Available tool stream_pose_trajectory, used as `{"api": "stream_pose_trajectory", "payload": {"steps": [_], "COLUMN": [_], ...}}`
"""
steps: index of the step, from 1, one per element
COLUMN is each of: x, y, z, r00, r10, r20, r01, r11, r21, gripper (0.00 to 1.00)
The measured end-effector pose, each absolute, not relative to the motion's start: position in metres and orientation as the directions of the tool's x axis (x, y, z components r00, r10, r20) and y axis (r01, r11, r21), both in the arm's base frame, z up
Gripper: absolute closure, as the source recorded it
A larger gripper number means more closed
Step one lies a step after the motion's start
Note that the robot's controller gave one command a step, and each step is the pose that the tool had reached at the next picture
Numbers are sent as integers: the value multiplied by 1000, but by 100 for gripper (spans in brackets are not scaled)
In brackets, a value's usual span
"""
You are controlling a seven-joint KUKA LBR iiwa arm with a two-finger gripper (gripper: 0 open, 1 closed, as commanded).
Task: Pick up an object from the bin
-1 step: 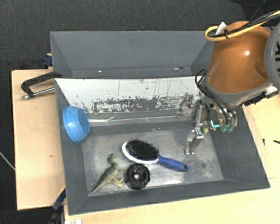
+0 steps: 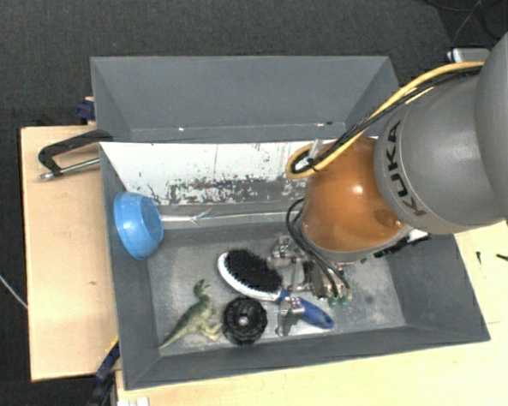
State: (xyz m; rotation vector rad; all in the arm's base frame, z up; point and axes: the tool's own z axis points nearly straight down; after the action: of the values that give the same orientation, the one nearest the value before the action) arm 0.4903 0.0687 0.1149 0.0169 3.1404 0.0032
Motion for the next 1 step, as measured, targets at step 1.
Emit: {"api": "stream_pose_trajectory", "payload": {"steps": [1], "x": [495], "y": [0], "z": [76], "r00": [-1000], "r10": [19], "r20": [4], "r01": [19], "r11": [1000], "r21": [-2], "gripper": [0]}}
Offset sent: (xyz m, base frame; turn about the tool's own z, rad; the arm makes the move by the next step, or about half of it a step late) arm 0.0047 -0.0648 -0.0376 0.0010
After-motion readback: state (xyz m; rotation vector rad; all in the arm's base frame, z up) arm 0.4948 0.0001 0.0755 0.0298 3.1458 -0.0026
